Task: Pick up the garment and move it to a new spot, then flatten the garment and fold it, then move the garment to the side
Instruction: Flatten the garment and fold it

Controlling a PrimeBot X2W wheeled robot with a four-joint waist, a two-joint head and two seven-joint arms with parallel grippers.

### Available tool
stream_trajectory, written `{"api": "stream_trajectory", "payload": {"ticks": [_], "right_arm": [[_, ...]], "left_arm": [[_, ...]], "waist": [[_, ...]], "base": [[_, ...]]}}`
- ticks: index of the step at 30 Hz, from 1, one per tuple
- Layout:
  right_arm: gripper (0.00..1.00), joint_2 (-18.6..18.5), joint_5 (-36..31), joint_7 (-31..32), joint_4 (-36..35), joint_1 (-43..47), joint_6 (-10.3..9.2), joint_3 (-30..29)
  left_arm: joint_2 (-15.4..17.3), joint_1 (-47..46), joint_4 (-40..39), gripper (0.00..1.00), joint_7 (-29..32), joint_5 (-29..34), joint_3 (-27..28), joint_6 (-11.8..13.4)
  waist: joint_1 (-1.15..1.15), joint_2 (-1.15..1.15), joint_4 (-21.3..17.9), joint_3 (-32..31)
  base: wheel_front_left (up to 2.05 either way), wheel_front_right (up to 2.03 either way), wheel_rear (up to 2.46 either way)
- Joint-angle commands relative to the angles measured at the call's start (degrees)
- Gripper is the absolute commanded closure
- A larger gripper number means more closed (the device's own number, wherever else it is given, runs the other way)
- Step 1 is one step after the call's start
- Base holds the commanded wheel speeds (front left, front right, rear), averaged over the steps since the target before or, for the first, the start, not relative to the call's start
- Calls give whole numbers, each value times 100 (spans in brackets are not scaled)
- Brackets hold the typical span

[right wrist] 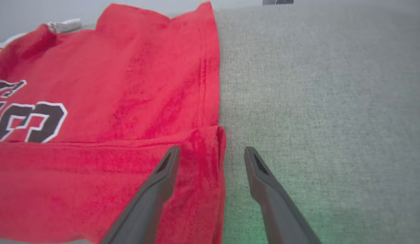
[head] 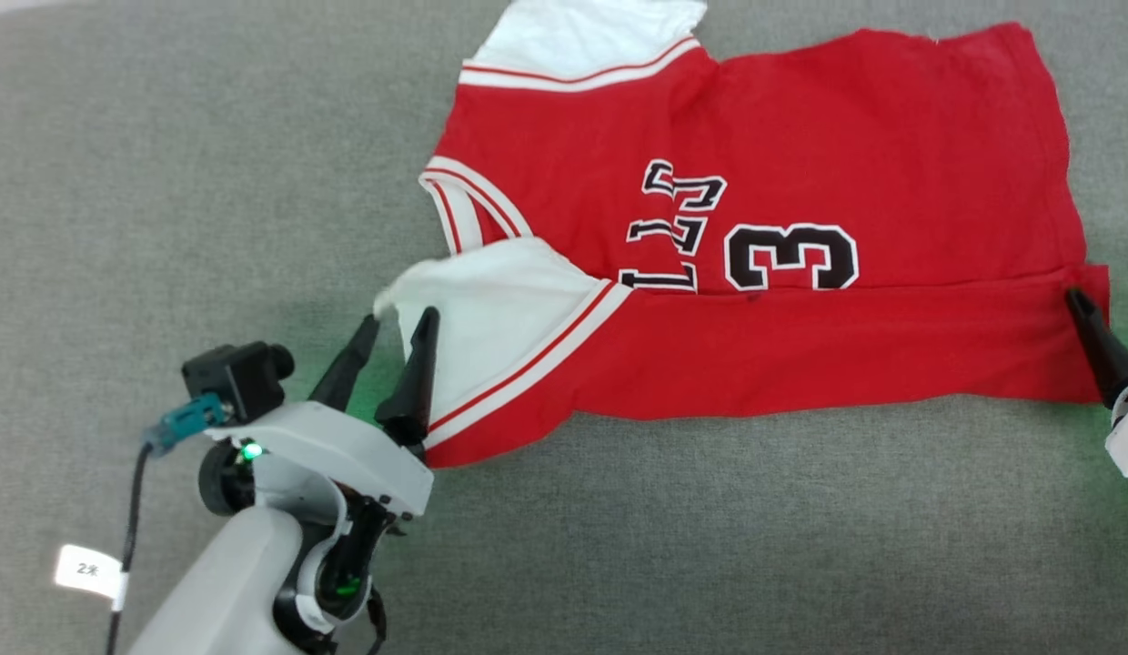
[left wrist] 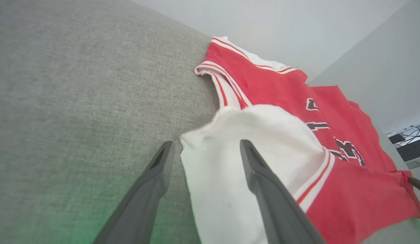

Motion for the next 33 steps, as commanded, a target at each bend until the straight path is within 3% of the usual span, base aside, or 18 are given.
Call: {"api": "stream_trajectory", "payload": {"ticks": [1, 7, 13, 16, 23, 33], "right_arm": [[0, 9, -18, -27, -44, 67, -9, -31], [0, 148, -124, -7, -561, 260, -9, -259], [0, 325, -200, 160, -1101, 399, -9, -376], [0, 399, -234, 242, -1296, 396, -9, -340], [0, 453, -281, 344, -1533, 316, -9, -283], [0, 488, -326, 418, -1693, 337, -9, -457]], "left_arm": [[25, 51, -68, 0, 10, 30, 4, 41], [488, 313, -959, 0, 588, 146, -35, 540], [976, 597, -1761, 0, 1698, 93, -268, 1158], [1140, 596, -1892, 0, 2166, 73, -390, 1336], [1246, 421, -1765, 0, 2963, -13, -757, 1375], [1094, 293, -1507, 0, 3381, -226, -986, 1192]], "waist": [[0, 0, 46, -104], [0, 0, 99, -224], [0, 0, 75, -152], [0, 0, 24, -58], [0, 0, -135, 110], [0, 0, -292, 254]], "base": [[0, 0, 0], [0, 0, 0], [0, 0, 0], [0, 0, 0], [0, 0, 0], [0, 0, 0]]}}
